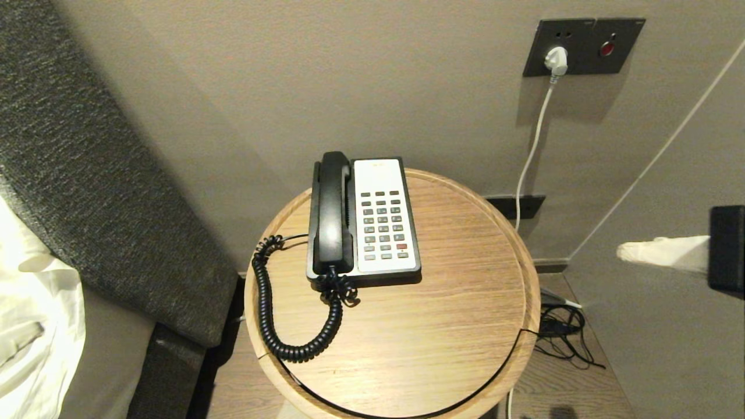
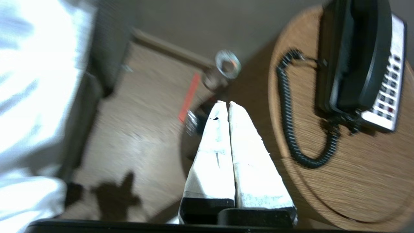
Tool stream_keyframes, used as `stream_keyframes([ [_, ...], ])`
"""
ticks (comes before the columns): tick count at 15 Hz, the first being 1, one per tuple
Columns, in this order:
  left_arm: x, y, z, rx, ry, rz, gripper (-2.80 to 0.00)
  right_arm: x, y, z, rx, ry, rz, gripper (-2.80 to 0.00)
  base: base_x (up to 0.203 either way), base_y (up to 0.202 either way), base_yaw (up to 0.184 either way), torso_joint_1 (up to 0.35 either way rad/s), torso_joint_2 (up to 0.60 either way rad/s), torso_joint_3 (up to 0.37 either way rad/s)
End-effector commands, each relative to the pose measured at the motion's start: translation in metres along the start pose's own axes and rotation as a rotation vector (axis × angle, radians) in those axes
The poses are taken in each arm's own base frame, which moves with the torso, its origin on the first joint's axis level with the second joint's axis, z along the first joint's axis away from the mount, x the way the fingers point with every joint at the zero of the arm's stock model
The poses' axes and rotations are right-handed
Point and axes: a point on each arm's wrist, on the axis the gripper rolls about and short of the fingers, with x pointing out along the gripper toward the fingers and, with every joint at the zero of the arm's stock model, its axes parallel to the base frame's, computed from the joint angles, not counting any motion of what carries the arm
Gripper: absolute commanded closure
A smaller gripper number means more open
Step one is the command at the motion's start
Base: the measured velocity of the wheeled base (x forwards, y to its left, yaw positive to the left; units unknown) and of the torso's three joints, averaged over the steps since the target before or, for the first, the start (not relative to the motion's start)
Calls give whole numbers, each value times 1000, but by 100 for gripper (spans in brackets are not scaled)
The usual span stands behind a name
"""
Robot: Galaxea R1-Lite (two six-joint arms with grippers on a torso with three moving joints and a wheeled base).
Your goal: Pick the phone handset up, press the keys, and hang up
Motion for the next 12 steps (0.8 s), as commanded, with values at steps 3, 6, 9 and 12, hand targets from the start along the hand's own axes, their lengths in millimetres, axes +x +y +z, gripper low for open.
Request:
stream_keyframes([
  [3, -46, 23, -12, -43, -161, 124, 0, -60, -37, -20, 79, -122, -2, 0, 0, 0, 0, 0, 0, 0],
  [6, -63, 33, -30, -46, -218, 153, 0, -91, -55, -36, 104, -158, -25, 0, 0, 0, 0, 0, 0, 0],
  [9, -72, 42, -51, -78, -187, 240, 0, -111, -67, -50, 142, -199, -81, 0, 0, 0, 0, 0, 0, 0],
  [12, -82, 38, -42, -91, -228, 232, 0, -128, -75, -66, 156, -219, -98, 0, 0, 0, 0, 0, 0, 0],
])
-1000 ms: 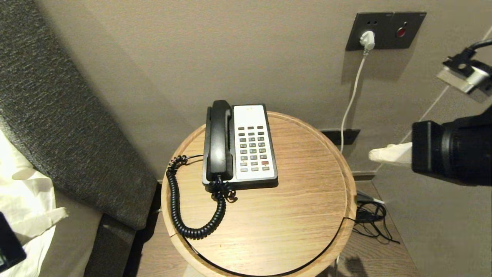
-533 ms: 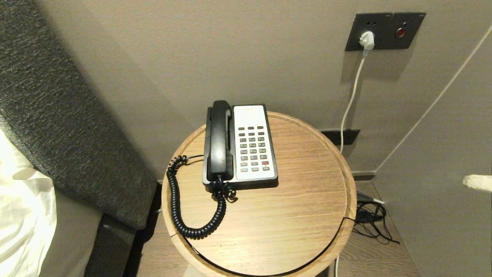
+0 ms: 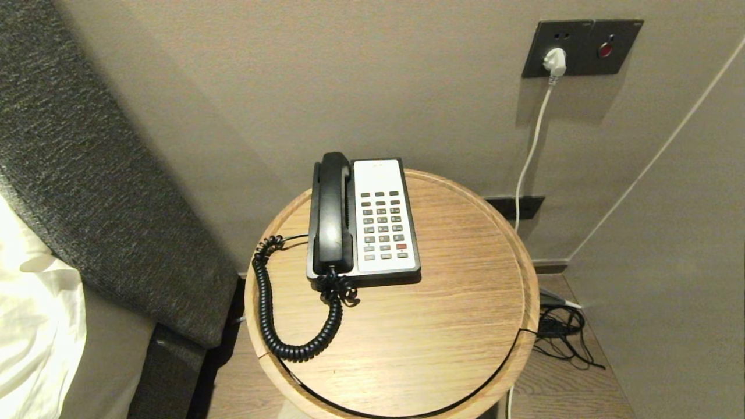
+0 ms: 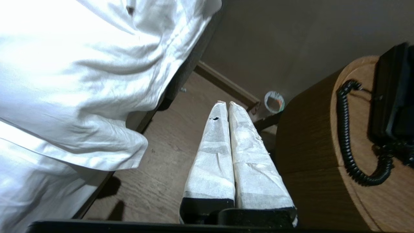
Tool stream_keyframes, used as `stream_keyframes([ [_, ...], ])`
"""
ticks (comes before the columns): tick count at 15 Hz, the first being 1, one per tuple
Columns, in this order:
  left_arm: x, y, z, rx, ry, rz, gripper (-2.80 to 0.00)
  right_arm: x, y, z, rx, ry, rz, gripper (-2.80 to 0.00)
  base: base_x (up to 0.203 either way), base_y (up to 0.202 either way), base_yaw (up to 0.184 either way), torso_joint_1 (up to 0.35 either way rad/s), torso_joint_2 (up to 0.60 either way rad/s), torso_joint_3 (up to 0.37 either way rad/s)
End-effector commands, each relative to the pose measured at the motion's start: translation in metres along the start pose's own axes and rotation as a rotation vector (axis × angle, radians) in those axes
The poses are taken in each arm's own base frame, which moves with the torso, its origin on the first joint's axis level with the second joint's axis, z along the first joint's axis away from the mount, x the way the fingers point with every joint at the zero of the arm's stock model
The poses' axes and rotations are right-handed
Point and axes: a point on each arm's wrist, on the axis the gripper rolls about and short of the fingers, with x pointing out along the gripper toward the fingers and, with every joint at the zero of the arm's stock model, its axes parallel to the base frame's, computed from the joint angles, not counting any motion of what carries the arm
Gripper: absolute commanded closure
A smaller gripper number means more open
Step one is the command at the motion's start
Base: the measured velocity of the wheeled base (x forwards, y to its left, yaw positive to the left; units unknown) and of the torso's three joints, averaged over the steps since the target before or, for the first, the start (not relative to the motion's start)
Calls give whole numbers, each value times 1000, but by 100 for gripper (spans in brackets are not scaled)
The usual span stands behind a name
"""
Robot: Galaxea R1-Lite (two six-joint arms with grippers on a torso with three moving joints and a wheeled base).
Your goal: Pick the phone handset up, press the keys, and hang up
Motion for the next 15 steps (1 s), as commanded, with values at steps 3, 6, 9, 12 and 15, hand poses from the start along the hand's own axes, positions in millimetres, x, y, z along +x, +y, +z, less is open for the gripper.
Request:
stream_keyframes([
  [3, -16, 1, -7, -1, -62, 32, 0, -22, -14, -14, 33, -62, -6, 0, 0, 0, 0, 0, 0, 0],
  [6, -17, 8, -23, 30, -45, -3, 0, -32, -21, -21, 45, -86, -15, 0, 0, 0, 0, 0, 0, 0],
  [9, -17, 21, -47, 142, -50, -52, 0, -40, -32, -44, 74, -134, -60, 0, 0, 0, 0, 0, 0, 0],
  [12, -11, 29, -67, 281, -33, -78, 0, -45, -39, -73, 120, -209, -148, 0, 0, 0, 0, 0, 0, 0],
  [15, -2, 32, -76, 316, 17, -78, 0, -44, -43, -86, 150, -221, -167, 0, 0, 0, 0, 0, 0, 0],
])
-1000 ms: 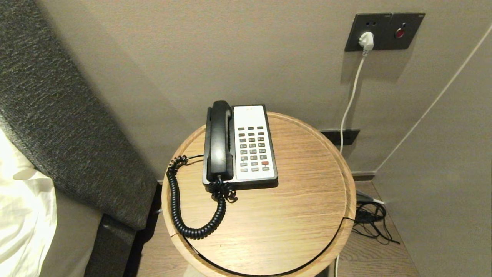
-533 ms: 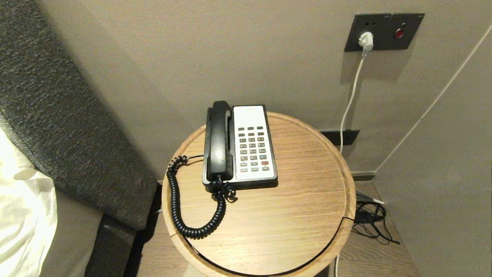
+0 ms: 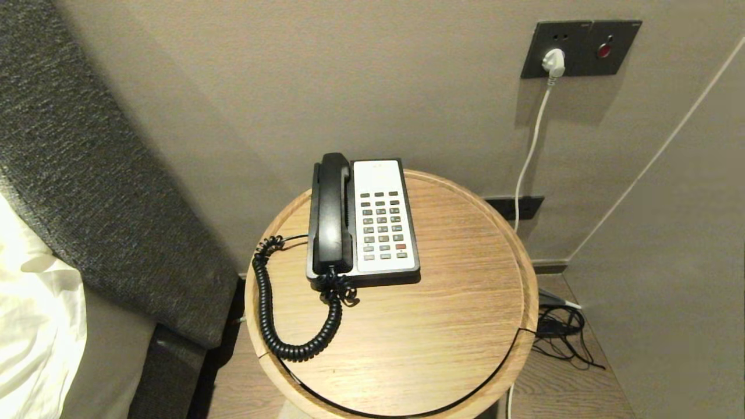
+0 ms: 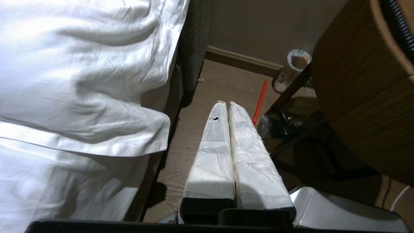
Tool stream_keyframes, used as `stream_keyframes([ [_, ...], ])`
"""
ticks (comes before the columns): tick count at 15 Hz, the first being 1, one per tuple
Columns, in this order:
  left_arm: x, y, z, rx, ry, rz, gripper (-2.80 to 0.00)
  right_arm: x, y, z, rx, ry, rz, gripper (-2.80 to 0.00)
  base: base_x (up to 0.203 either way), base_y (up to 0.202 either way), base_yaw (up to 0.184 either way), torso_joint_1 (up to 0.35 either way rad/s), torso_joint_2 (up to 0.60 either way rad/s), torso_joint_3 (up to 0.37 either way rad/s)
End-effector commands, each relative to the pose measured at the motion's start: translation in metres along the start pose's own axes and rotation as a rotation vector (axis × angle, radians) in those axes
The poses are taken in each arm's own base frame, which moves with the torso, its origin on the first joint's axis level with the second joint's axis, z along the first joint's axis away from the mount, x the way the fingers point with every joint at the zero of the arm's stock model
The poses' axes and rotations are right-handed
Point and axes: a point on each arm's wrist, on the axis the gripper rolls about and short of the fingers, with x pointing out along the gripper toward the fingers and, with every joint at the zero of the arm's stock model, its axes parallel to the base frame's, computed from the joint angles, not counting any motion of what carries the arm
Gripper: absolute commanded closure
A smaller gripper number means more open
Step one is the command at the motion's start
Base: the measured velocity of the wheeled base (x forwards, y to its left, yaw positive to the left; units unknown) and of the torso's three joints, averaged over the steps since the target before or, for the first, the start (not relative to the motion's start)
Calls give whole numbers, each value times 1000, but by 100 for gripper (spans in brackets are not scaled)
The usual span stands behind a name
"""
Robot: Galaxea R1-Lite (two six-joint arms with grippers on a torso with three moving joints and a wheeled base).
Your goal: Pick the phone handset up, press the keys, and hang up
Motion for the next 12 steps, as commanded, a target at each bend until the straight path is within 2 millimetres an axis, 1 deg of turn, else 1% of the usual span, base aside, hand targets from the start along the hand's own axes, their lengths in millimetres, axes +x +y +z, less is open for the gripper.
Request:
stream_keyframes([
  [1, 6, 1, -9, 24, 22, -2, 0, -4, -3, -8, 43, -30, -24, 0, 0, 0, 0, 0, 0, 0],
  [3, 11, 0, -11, 34, 2, -7, 0, -6, -2, -17, 58, -45, -72, 0, 0, 0, 0, 0, 0, 0],
  [4, 14, 0, -12, 39, -6, -8, 0, -8, -6, -24, 50, -47, -62, 0, 0, 0, 0, 0, 0, 0],
  [7, 25, -1, -17, 57, -43, -15, 0, -3, -16, -45, 26, -48, -46, 0, 0, 0, 0, 0, 0, 0],
  [8, 30, -1, -23, 68, -32, -15, 0, 0, -22, -56, -13, -37, -30, 0, 0, 0, 0, 0, 0, 0],
  [9, 36, -1, -30, 77, -21, -14, 0, 6, -28, -67, -63, -30, -12, 0, 0, 0, 0, 0, 0, 0],
  [10, 42, -1, -33, 78, -48, -22, 0, 18, -33, -76, -123, -28, 3, 0, 0, 0, 0, 0, 0, 0],
  [11, 44, -2, -31, 75, -97, -34, 0, 30, -33, -79, -158, -59, 33, 0, 0, 0, 0, 0, 0, 0],
  [12, 46, -3, -32, 76, -108, -56, 0, 40, -33, -80, -180, -97, 61, 0, 0, 0, 0, 0, 0, 0],
])
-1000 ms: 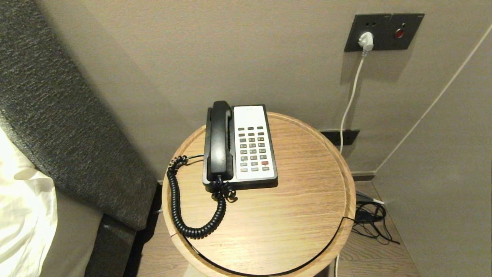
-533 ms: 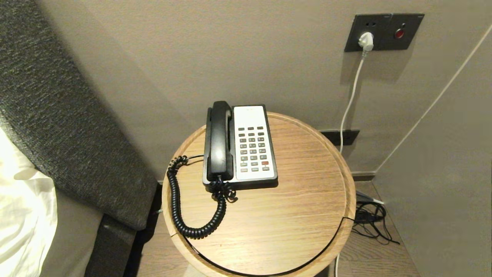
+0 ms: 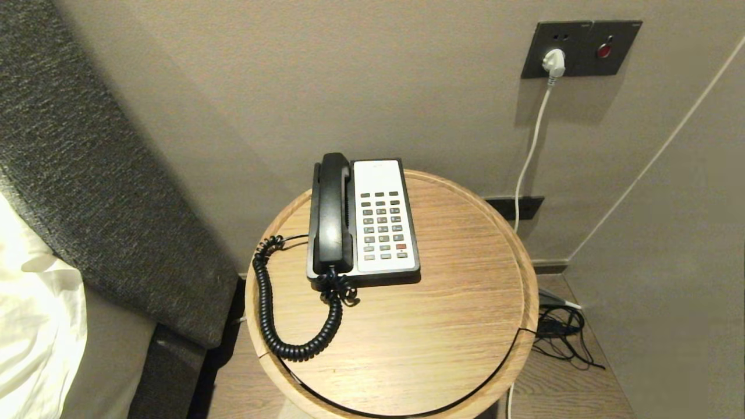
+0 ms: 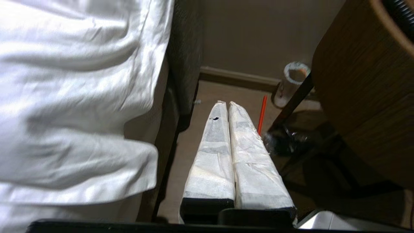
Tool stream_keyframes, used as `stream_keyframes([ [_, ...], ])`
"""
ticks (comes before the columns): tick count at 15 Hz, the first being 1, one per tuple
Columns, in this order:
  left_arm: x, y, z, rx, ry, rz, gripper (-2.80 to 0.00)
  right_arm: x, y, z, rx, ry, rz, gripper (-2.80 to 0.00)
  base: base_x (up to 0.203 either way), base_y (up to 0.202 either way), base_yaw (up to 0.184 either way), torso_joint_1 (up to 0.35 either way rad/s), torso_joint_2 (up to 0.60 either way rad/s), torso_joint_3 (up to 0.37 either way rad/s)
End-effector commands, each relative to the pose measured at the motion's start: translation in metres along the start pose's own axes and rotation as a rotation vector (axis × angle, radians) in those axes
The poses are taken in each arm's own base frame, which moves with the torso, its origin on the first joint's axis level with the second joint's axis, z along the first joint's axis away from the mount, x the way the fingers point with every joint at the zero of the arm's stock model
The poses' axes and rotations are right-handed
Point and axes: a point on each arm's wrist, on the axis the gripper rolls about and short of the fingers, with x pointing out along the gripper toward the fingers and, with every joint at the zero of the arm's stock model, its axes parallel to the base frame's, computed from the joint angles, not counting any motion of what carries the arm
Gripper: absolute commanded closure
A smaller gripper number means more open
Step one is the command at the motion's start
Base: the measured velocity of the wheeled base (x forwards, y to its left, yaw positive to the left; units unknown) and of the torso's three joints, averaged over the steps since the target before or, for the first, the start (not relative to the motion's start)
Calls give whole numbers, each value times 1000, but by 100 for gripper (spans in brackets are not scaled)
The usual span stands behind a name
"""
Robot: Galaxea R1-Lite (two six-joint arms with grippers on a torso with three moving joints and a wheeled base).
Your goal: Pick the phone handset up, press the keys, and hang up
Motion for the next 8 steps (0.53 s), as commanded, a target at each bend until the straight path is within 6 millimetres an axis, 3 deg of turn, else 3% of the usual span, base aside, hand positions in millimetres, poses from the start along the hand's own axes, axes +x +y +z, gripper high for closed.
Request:
stream_keyframes([
  [1, 4, -1, -5, -4, -9, -53, 0, 24, -4, -14, -52, -87, 43, 0, 0, 0, 0, 0, 0, 0],
  [4, 5, -2, -6, -12, -2, -82, 0, 51, -10, -28, -135, -159, 58, 0, 0, 0, 0, 0, 0, 0],
  [8, 5, -2, -6, -1, -1, -86, 0, 59, -10, -31, -381, -233, 74, 0, 0, 0, 0, 0, 0, 0],
])
